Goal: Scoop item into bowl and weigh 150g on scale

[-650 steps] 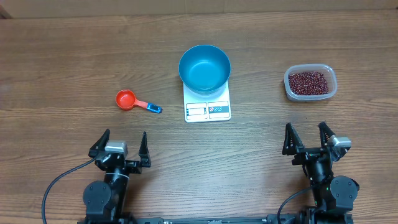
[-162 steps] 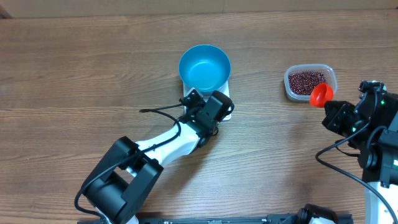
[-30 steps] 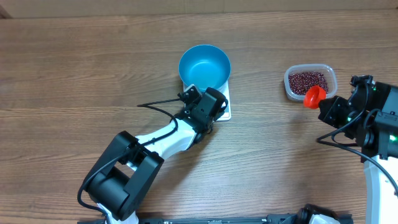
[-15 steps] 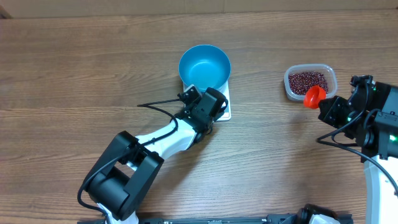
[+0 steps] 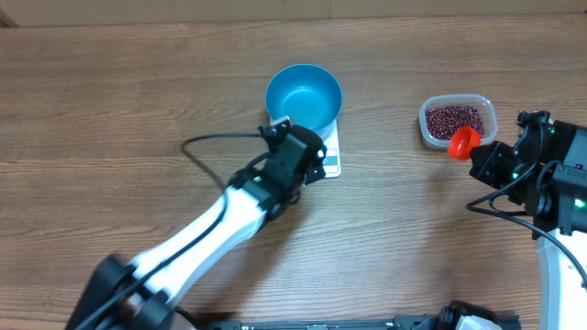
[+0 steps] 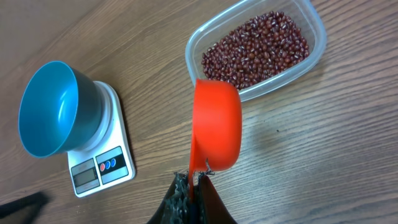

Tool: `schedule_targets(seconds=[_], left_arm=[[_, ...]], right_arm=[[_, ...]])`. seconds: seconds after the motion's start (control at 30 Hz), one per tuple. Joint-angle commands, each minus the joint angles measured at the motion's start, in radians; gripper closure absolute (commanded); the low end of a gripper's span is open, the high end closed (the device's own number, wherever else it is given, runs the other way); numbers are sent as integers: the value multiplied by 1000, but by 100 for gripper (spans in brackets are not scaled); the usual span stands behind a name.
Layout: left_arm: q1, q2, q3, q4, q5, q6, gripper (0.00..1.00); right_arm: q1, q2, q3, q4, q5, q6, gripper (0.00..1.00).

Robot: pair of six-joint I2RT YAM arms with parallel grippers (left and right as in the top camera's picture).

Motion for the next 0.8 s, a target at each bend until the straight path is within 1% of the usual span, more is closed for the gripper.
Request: schedule_targets(seconds=[0.0,0.07,0.13,0.17,0.23,0.27,0.33,0.37,0.43,0.47,0.5,0.53,0.57,0.6,0.63,0.67,0.73,0.77], left_arm=[[5,-164,4,-64,-154,215,89],[5,-235,4,-110,-240,312,78],[5,-265,4,-146,-297,366,72],[5,-276,4,-168,-329,388,71],[5,-285,4,-213,-370,414,64],[5,-285,4,-230,-376,420,59],[5,-285,4,-251,-367,419,54],[5,-285,4,-251,-347,419,50],[5,-285,4,-246,-275,418,29],[5,-285,4,-243,-246,418,16],[5,-285,4,-241,-207,418,0],[5,-284,4,-238,-193,418,24],[5,-283,4,-231,-174,418,75],[5,-282,4,-228,-164,413,96],[5,-276,3,-220,-110,336,96],[4,-261,3,-221,-65,191,96],[-3,-221,3,-220,-17,48,96],[-8,-197,3,-217,-15,-2,96]], right_arm=[[-6,-3,22,6,-28,-8,96],[-6,-3,22,6,-67,-8,96],[-6,-3,22,6,-69,-8,96],[-6,-3,22,6,-69,-8,96],[-6,-3,22,6,-68,-8,96],[-6,-3,22,6,-68,-8,96],[-6,-3,22,6,-68,-8,96],[-6,-3,22,7,-68,-8,96],[-6,-2,22,6,-68,-8,96],[-6,-3,22,6,-68,-8,96],[-6,-3,22,6,-68,-8,96],[-6,-3,22,6,-68,-8,96],[-6,-2,22,6,-68,-8,96],[-6,-3,22,6,-68,-8,96],[-6,-3,22,6,-68,-8,96],[-6,-3,22,6,-68,-8,96],[-6,-3,22,7,-68,-8,96],[-6,-2,22,9,-68,-8,96]])
